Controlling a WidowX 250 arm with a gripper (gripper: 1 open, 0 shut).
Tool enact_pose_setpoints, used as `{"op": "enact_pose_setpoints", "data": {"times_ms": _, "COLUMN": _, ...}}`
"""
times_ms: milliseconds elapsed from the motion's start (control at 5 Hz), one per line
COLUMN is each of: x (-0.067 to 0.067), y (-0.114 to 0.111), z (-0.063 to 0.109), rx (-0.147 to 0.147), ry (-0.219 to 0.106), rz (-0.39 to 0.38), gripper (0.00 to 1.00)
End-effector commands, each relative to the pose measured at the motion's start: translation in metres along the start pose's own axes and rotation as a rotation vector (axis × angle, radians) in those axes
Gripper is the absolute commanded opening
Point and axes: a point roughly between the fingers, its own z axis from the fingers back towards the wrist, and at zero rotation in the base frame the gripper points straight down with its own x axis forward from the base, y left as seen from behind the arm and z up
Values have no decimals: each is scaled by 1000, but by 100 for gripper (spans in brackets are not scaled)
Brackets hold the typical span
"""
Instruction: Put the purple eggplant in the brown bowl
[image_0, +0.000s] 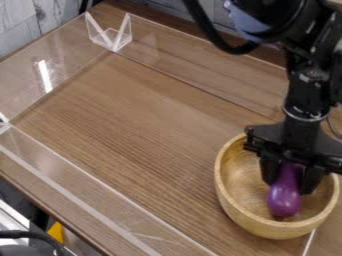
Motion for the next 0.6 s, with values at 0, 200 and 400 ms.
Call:
{"op": "enact_pose_setpoints", "data": {"times_ms": 0, "x": 15, "y": -5, "z": 26, "rx": -42, "ry": -51, "rz": -53, "gripper": 0}}
{"op": "enact_pose_setpoints", "data": {"times_ms": 200, "x": 12, "y": -10, "z": 20, "rx": -44, "ry": -47, "rz": -89, "gripper": 0}}
{"op": "enact_pose_setpoints", "data": {"times_ms": 400, "x": 9, "y": -14, "z": 14, "rx": -46, "ry": -41, "rz": -125, "gripper": 0}}
